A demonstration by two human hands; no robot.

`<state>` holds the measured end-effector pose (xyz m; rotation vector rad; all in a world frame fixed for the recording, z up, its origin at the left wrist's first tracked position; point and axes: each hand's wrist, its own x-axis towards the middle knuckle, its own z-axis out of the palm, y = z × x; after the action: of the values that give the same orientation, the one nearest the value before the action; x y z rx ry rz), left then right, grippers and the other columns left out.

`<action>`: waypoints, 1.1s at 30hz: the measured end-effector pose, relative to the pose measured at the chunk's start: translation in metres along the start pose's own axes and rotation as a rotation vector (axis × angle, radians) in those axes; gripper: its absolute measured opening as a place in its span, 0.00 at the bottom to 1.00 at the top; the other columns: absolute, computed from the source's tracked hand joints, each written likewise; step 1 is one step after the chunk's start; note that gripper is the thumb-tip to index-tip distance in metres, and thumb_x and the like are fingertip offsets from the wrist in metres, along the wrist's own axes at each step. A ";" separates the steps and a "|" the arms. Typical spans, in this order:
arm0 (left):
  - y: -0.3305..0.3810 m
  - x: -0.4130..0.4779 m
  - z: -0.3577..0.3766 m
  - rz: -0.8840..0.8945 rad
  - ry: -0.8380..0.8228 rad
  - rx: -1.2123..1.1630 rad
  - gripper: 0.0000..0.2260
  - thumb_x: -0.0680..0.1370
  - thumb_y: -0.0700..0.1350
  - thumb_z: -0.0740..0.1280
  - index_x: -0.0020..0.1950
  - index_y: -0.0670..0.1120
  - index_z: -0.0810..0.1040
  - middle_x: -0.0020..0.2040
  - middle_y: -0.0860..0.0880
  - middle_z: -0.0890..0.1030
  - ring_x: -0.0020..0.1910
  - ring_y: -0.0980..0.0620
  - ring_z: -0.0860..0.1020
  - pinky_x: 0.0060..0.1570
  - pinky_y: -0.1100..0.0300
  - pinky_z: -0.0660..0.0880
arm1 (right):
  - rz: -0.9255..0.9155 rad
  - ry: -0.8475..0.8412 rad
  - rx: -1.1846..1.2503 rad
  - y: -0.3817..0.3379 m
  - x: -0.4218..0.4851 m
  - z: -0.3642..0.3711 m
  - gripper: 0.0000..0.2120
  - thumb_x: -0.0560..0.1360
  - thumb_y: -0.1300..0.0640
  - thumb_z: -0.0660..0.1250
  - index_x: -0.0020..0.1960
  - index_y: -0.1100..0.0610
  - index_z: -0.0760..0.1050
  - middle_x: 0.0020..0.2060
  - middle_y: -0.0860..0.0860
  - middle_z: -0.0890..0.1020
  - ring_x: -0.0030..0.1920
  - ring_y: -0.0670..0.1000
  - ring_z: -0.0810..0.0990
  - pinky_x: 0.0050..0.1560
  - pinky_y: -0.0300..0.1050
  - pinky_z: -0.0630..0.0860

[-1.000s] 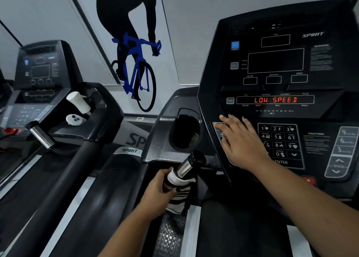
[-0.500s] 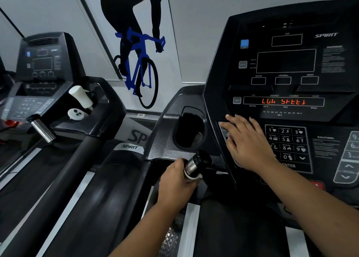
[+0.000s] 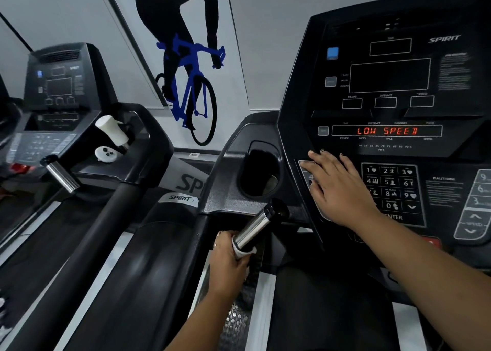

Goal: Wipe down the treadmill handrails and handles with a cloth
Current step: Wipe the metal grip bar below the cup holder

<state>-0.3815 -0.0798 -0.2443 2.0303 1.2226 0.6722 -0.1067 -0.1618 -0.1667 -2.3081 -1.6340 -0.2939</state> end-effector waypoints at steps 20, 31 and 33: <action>0.040 -0.010 -0.036 -0.501 0.142 -0.641 0.31 0.73 0.73 0.60 0.64 0.51 0.74 0.58 0.46 0.79 0.60 0.47 0.76 0.63 0.42 0.72 | -0.002 0.023 0.022 0.000 0.001 -0.002 0.21 0.78 0.50 0.52 0.71 0.48 0.66 0.73 0.47 0.67 0.75 0.51 0.61 0.76 0.56 0.54; 0.033 -0.003 0.002 -0.800 0.349 -1.014 0.02 0.80 0.33 0.64 0.51 0.39 0.73 0.55 0.35 0.76 0.43 0.50 0.78 0.43 0.61 0.78 | 0.000 0.021 0.021 0.000 0.001 -0.001 0.22 0.79 0.50 0.51 0.72 0.48 0.66 0.73 0.47 0.66 0.75 0.50 0.61 0.76 0.56 0.54; 0.027 0.000 0.002 -0.852 0.321 -1.061 0.03 0.79 0.36 0.66 0.47 0.36 0.77 0.52 0.35 0.79 0.45 0.48 0.80 0.50 0.57 0.78 | -0.001 0.026 0.024 0.000 0.001 -0.001 0.22 0.79 0.50 0.51 0.72 0.48 0.66 0.73 0.47 0.67 0.75 0.50 0.61 0.76 0.57 0.54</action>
<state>-0.3653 -0.0899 -0.2248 0.4761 1.3240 0.9254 -0.1064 -0.1616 -0.1656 -2.2772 -1.6176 -0.3015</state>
